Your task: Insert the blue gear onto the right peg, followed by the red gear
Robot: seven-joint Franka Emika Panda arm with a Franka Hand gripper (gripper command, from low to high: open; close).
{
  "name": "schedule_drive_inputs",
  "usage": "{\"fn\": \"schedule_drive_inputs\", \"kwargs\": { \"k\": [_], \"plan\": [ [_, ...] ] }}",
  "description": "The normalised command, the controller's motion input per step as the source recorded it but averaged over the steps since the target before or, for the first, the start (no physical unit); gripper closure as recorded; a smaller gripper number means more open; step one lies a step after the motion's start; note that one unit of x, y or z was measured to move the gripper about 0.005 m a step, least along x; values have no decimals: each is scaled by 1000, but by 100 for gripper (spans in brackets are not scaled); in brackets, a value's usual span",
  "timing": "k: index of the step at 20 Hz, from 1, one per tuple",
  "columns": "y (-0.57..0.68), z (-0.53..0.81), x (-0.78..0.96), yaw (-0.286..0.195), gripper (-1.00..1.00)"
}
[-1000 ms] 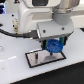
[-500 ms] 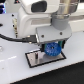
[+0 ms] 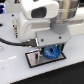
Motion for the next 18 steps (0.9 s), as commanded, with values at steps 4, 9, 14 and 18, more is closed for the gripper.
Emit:
{"fn": "schedule_drive_inputs", "kwargs": {
  "k": [4,9,14,18],
  "plan": [
    [10,-111,42,0,100],
    [123,137,11,0,-100],
    [143,492,-15,0,-100],
    [117,482,-206,0,-100]
  ]
}}
